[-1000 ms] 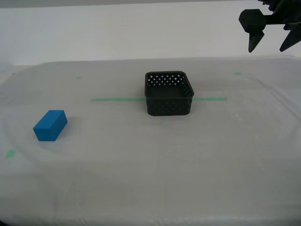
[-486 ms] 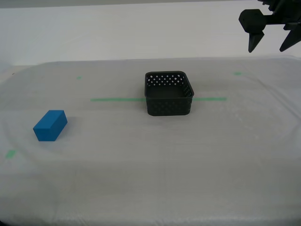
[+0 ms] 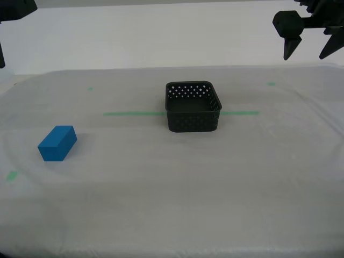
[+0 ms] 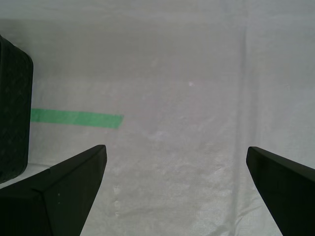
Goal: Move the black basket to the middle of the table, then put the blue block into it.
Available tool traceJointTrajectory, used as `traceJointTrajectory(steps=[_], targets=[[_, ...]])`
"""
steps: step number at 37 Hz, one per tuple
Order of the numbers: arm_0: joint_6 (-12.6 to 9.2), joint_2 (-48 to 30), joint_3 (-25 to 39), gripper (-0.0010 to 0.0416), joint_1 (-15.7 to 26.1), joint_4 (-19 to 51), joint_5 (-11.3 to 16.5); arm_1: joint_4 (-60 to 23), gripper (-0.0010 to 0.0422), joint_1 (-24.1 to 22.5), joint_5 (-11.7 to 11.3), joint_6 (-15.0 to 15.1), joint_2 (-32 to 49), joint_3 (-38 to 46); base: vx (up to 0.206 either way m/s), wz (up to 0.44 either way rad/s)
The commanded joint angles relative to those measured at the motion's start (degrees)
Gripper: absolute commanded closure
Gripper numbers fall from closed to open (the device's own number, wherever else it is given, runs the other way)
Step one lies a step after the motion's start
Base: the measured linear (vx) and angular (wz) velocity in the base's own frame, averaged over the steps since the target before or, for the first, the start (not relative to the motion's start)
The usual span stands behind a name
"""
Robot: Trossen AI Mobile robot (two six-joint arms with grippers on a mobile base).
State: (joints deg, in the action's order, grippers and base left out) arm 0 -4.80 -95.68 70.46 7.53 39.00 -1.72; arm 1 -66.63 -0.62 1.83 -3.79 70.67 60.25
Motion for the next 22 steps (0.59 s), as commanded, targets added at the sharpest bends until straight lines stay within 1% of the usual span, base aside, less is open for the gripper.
traceJointTrajectory(steps=[1,7,17,22], targets=[[-0.09,-0.02,0.02,0.0007,0.02,-0.02,0.09,1.68,0.0354,-0.31,0.11,0.46,1.11,-1.14,0.000,0.000],[-0.07,-0.02,0.02,0.0007,0.00,0.04,0.11,3.93,0.0287,-0.68,0.11,0.48,2.19,-3.04,0.000,0.000],[-0.09,-0.02,0.02,0.0007,0.00,-0.04,0.09,4.74,0.0165,-0.68,0.20,0.63,2.12,-6.95,0.000,0.000],[-0.07,-0.02,0.02,0.0007,0.00,-0.09,0.11,7.85,0.0108,-0.70,0.44,0.63,2.12,-8.79,0.000,0.000]])
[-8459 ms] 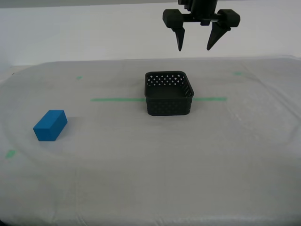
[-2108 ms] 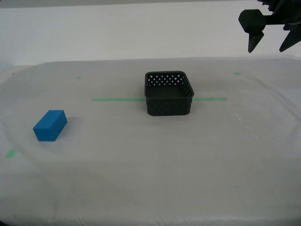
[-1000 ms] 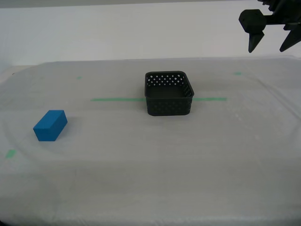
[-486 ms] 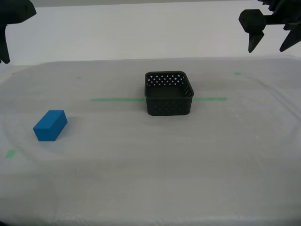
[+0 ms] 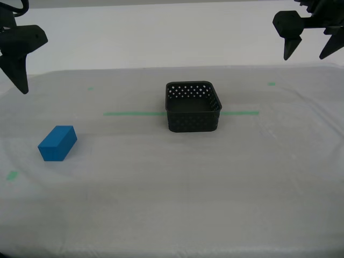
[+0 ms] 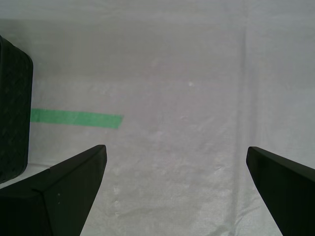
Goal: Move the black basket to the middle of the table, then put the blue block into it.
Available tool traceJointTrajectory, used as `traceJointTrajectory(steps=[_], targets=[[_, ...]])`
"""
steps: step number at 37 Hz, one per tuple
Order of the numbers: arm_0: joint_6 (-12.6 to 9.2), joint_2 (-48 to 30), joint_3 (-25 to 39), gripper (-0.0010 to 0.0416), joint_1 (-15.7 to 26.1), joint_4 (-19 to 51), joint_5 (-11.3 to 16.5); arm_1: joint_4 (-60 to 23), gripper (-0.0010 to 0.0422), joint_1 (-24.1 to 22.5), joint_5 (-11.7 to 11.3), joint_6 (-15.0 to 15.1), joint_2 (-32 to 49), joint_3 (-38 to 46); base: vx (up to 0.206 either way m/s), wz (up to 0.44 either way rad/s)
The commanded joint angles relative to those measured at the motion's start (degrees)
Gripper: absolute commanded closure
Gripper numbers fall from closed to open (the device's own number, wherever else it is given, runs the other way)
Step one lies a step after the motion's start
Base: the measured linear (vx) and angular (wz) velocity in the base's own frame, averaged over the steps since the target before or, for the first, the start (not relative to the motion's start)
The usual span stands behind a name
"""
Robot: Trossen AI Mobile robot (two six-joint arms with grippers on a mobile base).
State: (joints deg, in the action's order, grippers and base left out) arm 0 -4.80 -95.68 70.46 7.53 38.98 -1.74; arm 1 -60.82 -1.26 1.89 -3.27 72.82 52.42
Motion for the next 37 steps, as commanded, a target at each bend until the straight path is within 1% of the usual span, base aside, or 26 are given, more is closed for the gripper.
traceJointTrajectory(steps=[1,6,11,15,19,22,26,37], targets=[[-0.07,-0.02,0.02,0.0007,0.00,-0.04,0.13,2.89,0.0097,-0.07,0.37,0.09,-0.02,-1.33,0.000,0.000],[-0.09,-0.02,0.02,0.0007,0.00,-0.04,0.11,6.69,0.0047,-0.11,0.33,-0.85,-0.02,-2.95,0.000,0.000],[-0.09,-0.02,0.02,0.0007,0.00,-0.04,0.13,9.44,0.0006,-0.28,0.33,-0.74,-0.02,-3.82,0.000,0.000],[-0.09,-0.02,0.02,0.0007,0.02,-0.04,0.13,12.22,0.0021,-0.70,0.33,-0.55,0.00,-4.72,0.000,0.000],[-0.07,-0.02,0.02,0.0007,0.00,-0.07,0.13,16.15,0.0008,-1.46,0.33,-0.50,0.00,-6.62,0.000,0.000],[-0.07,-0.02,0.02,0.0007,0.02,-0.04,0.13,18.97,0.0014,-2.05,0.42,-0.66,0.02,-8.39,0.000,0.000],[-0.07,-0.02,0.02,0.0007,0.00,-0.04,0.13,21.97,0.0010,-2.73,0.39,-1.27,0.02,-10.78,0.000,0.000],[-0.09,-0.02,0.02,0.0007,0.00,-0.07,0.13,29.83,0.0011,-3.04,0.31,-1.53,0.55,-15.72,0.000,0.000]])
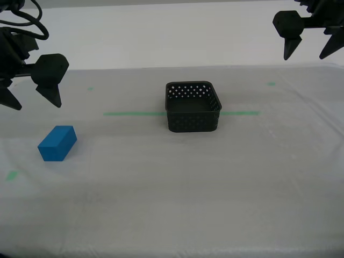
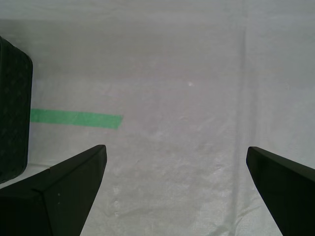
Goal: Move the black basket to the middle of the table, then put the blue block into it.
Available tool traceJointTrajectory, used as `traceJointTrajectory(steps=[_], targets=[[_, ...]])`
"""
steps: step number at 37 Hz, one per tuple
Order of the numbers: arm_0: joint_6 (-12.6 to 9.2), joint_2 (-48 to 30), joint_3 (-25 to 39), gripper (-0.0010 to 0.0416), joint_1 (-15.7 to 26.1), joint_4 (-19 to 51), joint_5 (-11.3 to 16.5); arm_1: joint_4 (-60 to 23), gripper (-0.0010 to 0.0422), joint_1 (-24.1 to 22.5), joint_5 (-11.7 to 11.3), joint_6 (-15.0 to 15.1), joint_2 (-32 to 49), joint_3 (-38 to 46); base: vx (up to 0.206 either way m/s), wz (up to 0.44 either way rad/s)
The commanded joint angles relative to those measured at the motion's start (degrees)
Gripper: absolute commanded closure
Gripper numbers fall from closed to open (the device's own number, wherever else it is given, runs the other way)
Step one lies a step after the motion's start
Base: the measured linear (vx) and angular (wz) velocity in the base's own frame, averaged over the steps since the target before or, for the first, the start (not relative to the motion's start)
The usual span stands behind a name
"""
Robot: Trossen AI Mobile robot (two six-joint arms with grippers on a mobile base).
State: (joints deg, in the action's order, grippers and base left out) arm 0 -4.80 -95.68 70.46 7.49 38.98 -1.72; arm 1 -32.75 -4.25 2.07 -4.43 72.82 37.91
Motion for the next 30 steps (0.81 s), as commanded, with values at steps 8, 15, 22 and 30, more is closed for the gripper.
traceJointTrajectory(steps=[8,15,22,30], targets=[[-0.09,-0.02,0.02,0.0007,0.07,-0.02,0.09,6.27,0.0011,-0.44,0.74,-0.09,7.69,-2.34,0.000,0.000],[-0.09,-0.02,0.02,0.0007,0.04,-0.04,0.09,10.23,0.0011,-1.73,1.66,-0.09,12.72,-2.36,0.000,0.000],[-0.09,-0.02,0.02,0.0007,0.04,-0.09,0.11,10.99,0.0011,-2.69,1.64,-0.59,16.00,-2.36,0.000,0.000],[-0.09,-0.02,0.02,0.0007,0.04,-0.02,0.11,12.92,0.0011,-3.87,1.20,-1.70,18.51,-2.38,0.000,0.000]])
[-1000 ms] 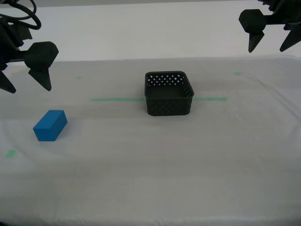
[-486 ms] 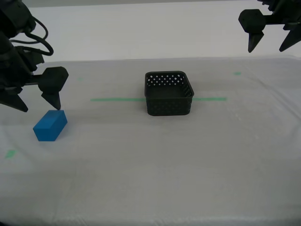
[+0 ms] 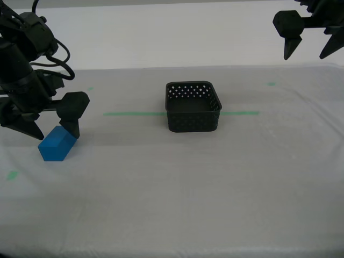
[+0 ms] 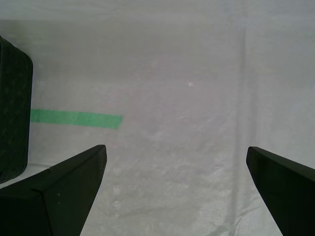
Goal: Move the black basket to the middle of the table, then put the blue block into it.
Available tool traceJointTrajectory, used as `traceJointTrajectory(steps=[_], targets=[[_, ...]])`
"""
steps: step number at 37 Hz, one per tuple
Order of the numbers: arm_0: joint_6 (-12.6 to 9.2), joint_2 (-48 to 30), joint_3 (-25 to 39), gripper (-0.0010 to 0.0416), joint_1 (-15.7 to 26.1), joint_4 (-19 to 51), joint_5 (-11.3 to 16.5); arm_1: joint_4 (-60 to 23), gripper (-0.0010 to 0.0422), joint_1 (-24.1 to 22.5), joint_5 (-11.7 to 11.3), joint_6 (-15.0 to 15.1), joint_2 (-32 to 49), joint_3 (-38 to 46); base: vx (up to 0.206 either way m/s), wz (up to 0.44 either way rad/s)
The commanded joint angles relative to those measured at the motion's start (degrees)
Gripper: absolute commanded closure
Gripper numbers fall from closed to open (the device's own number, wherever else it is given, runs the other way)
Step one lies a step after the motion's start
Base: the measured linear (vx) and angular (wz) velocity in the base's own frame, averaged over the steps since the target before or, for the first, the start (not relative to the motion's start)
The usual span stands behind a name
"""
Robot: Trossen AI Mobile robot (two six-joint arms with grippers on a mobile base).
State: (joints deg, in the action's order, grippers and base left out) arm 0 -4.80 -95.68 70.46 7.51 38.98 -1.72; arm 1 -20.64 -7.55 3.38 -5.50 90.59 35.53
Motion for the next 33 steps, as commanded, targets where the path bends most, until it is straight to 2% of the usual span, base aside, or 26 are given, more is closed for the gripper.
traceJointTrajectory(steps=[1,13,20,33], targets=[[-0.09,-0.02,0.02,0.0007,0.04,-0.04,0.11,1.29,0.0011,-0.83,-0.31,-0.74,1.05,0.00,0.000,0.000],[-0.09,-0.02,0.04,0.0007,0.04,-0.07,0.11,3.54,0.0011,-1.95,-4.22,-2.12,1.49,-0.50,0.000,0.000],[-0.09,-0.02,0.04,0.0007,0.04,-0.07,0.11,7.82,0.0011,-2.34,-4.20,-4.26,1.44,-2.97,0.000,0.000],[-0.07,-0.02,0.04,0.0007,0.04,-0.07,0.11,8.33,0.0012,-3.13,-4.83,-5.14,1.44,-2.97,0.000,0.000]])
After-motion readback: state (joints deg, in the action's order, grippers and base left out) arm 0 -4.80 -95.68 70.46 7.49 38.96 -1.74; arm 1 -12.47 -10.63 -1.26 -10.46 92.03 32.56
